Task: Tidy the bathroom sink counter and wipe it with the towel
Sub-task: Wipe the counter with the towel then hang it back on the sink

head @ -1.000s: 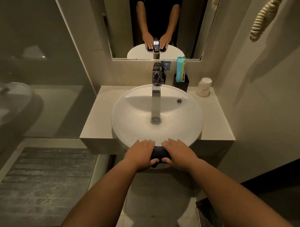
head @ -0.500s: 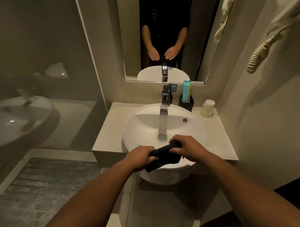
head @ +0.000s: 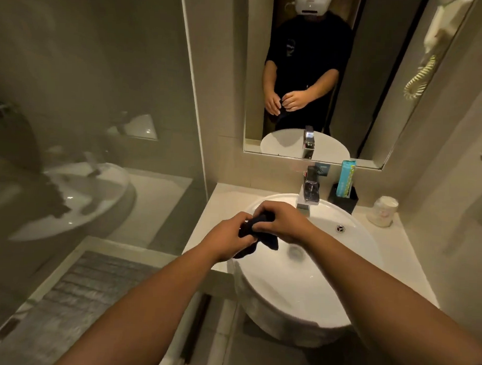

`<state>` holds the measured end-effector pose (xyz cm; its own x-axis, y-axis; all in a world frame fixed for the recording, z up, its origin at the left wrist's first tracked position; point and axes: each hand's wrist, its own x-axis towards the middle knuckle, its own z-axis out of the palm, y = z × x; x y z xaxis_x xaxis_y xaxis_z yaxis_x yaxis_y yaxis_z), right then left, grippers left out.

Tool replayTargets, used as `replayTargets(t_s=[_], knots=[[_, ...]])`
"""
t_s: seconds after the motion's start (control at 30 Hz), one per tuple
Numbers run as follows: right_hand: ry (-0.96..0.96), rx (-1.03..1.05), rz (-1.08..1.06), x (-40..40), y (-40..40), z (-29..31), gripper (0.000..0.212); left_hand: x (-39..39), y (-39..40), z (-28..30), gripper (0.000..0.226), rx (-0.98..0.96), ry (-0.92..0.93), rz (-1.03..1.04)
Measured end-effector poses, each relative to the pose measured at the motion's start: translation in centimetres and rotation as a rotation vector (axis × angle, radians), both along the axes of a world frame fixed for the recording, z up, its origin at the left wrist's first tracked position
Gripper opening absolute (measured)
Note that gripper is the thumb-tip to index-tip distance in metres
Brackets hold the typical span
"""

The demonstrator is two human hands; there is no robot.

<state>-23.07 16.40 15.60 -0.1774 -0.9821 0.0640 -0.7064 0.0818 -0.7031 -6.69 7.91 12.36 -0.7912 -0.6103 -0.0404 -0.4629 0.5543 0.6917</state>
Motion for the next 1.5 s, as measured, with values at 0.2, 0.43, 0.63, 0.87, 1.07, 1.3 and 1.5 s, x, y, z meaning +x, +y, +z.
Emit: replayTargets(t_s=[0.2,0.43,0.63,0.87,1.07,1.3,1.5], knots=[[-0.079,0.036,-0.024,-5.6,-6.4,-3.2,0.009,-4.1,-6.6,-2.0,0.01,-0.093,-0.166,0.037],[0.305,0.205,-0.233,-12.2,-11.4,-12.4,0.034,-5.3,-15.7,-5.4,0.004,0.037,-0.112,0.43],[0.573,0.147,-0.257,-13.5,-12.3,-17.9,0.031,-7.2,-24.3,-9.2,0.028,0.11,0.032,0.648],[0.603,0.079,-0.332,-13.0,-12.6,-20.5,0.056,-13.3,-33.2,-13.5,0.033,-0.257,-0.043,0.604],[0.667,0.016,-0.404,-13.0,-12.6,-22.3,0.058,-15.4,-33.7,-21.5,0.05,-0.397,-0.277,-0.013],[0.735,-0.059,-0.414,-13.2,-12.6,-23.1,0.056,-13.7,-33.7,-21.5,0.053,-0.415,-0.306,-0.132],[0.723,-0.034,-0.415,-12.8,-12.6,-22.4,0.055,-7.4,-28.0,-21.1,0.053,-0.39,-0.29,-0.1]])
